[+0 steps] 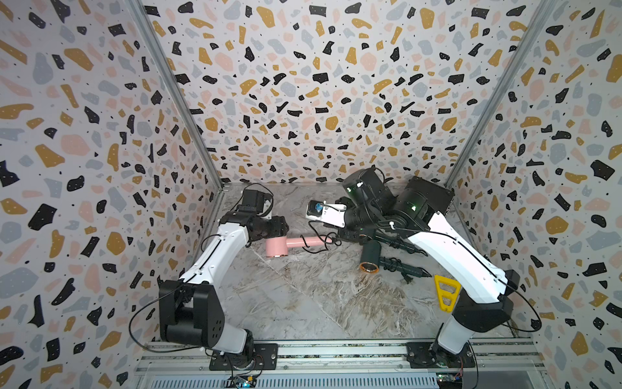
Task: Wrap the cord around the hair dryer
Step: Wrap the power cord around the hair dryer.
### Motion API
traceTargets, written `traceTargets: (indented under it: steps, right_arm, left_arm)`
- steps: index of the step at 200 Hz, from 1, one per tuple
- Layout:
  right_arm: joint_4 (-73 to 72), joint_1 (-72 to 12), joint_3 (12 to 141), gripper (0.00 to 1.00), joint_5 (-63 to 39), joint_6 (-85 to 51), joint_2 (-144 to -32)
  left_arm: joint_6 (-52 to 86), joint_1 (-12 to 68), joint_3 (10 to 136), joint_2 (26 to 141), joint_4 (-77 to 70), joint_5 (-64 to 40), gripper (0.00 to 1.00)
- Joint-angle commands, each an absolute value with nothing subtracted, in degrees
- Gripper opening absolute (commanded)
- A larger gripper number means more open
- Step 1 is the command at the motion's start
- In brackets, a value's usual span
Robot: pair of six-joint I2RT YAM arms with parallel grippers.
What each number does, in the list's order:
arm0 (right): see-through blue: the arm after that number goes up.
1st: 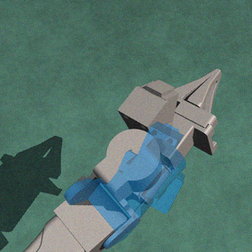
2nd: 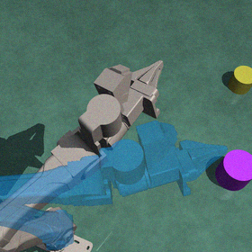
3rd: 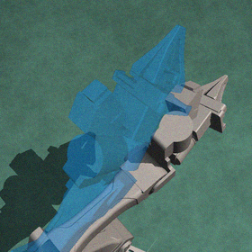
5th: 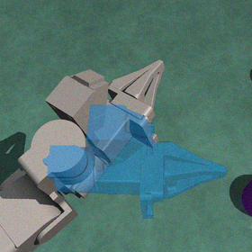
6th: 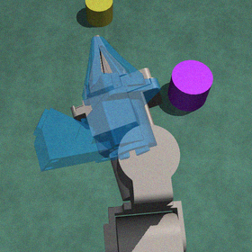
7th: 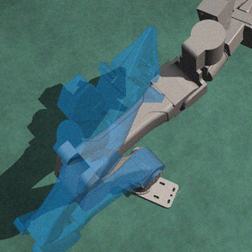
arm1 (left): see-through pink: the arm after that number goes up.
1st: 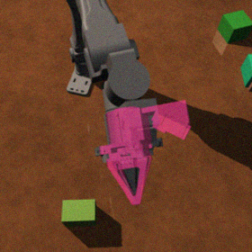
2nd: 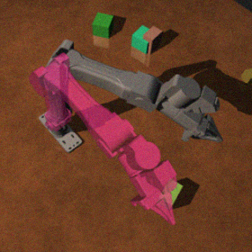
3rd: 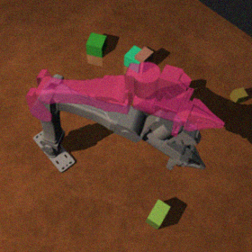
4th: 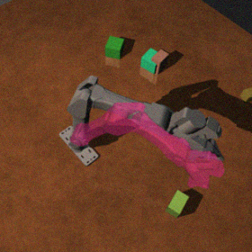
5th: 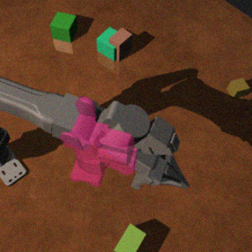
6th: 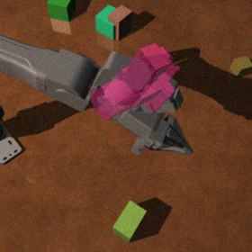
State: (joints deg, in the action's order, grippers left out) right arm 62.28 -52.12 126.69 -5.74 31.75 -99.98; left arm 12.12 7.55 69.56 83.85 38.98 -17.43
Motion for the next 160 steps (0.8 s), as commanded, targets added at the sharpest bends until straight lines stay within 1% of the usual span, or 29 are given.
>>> traceTargets:
  steps: [1, 16, 29, 40, 64, 80, 95, 120, 128, 146, 160]
  right_arm:
    - [62.3, -47.2, 131.9, 0.0, -7.3, 31.9, -103.2]
    - [62.3, -43.5, 133.5, 0.0, -9.1, 30.4, -105.8]
    - [62.1, -39.8, 133.4, 0.0, -11.7, 28.8, -107.1]
    - [62.1, -36.9, 132.5, 0.0, -13.4, 27.4, -107.8]
    - [59.2, -31.1, 126.5, 0.0, -18.3, 25.2, -107.3]
    - [56.1, -28.4, 120.7, 0.0, -21.4, 23.6, -105.8]
    - [52.3, -26.2, 114.3, 0.0, -22.9, 21.9, -103.5]
    - [47.1, -24.7, 104.2, 0.0, -21.9, 19.4, -98.9]
    - [46.3, -24.7, 101.3, 0.0, -21.0, 18.7, -97.2]
    - [43.6, -24.6, 94.5, 0.0, -19.9, 16.2, -93.2]
    - [40.7, -24.7, 88.6, 0.0, -21.2, 13.3, -89.9]
  left_arm:
    - [4.3, 9.2, 68.8, 83.4, 43.5, -38.1, 0.0]
    - [3.0, 11.4, 68.1, 83.4, 43.2, -46.3, 0.0]
    - [3.4, 11.8, 67.6, 82.4, 41.2, -53.4, 0.0]
    - [4.3, 11.7, 67.4, 80.6, 38.6, -56.7, 0.0]
    - [9.2, 11.4, 65.6, 77.2, 30.8, -65.1, 0.0]
    - [15.9, 10.9, 63.9, 75.6, 22.8, -69.2, 0.0]
    - [26.1, 9.5, 61.2, 74.0, 11.2, -71.3, 0.0]
    - [51.9, 4.5, 54.9, 71.5, -20.7, -71.0, 0.0]
    - [59.4, 2.6, 54.0, 71.5, -28.9, -70.2, 0.0]
    - [69.3, -1.4, 55.1, 72.5, -37.3, -67.8, 0.0]
    - [71.9, -4.0, 56.6, 73.2, -37.4, -64.8, 0.0]
